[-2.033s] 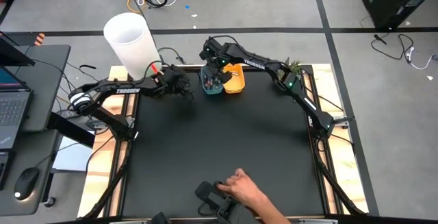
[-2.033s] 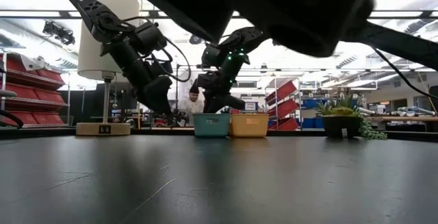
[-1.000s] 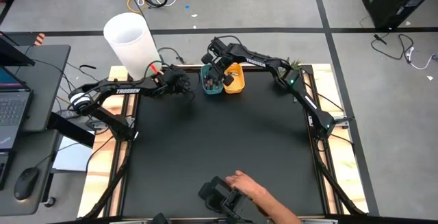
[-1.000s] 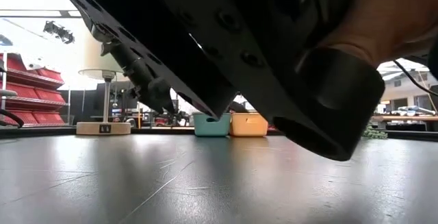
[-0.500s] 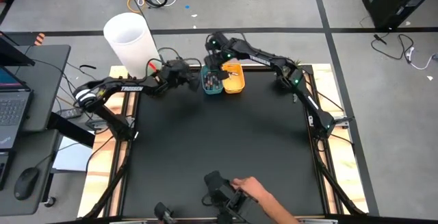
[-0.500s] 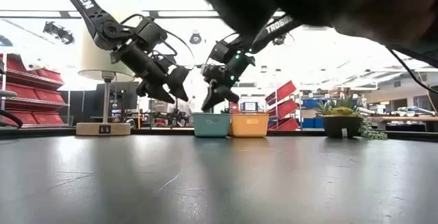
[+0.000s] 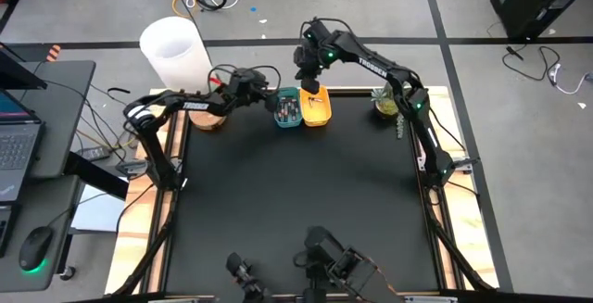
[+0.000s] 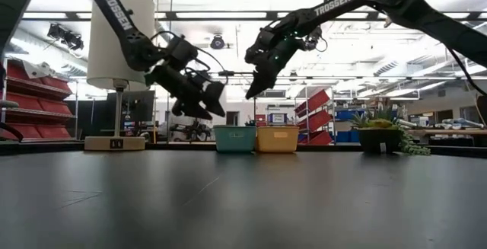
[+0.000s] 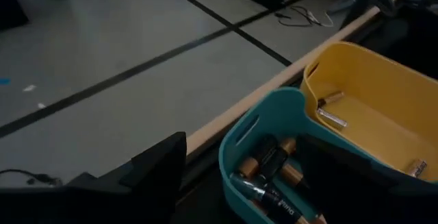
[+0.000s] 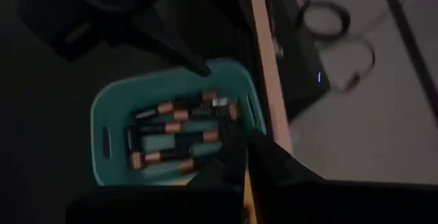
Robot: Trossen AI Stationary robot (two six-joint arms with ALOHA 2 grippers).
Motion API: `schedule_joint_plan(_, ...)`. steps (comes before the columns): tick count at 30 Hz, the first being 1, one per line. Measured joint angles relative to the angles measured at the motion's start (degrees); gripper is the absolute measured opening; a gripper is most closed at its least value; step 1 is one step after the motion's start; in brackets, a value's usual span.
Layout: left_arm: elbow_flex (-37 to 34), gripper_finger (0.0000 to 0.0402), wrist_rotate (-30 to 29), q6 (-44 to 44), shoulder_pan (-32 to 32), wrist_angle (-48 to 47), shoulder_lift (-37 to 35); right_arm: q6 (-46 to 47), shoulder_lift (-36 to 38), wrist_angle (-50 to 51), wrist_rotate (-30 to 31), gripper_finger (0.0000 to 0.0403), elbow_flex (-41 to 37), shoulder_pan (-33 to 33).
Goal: Sort batteries
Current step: Put the silver black battery into the yellow bin
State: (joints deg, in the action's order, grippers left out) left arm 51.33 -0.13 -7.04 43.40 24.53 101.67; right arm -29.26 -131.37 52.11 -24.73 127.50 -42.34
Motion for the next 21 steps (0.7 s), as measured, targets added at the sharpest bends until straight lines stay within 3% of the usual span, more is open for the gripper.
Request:
schedule_joint_plan(6,0.2,0.0291,6.1,1.1,-0.7,-2.3,0.7,2.7,0.0,11.4,0.2,0.0003,0.0,0.6)
schedule_joint_plan(11,0.0,0.0280,6.7,6.4,-3.2,-15.1,-3.5,3.4,0.0,13.3,-3.9,0.0001,0.0,2.2)
schedule_joint_plan(16,0.1,0.0266,0.6,9.3,-8.7,-32.1,-8.5,3.8,0.0,13.4,-5.1,0.0000,0.0,3.7)
schedule_joint_plan(21,0.1,0.0258,-5.9,5.0,-14.4,-50.5,-12.0,3.6,-0.1,13.4,-5.4,0.0000,0.0,4.4)
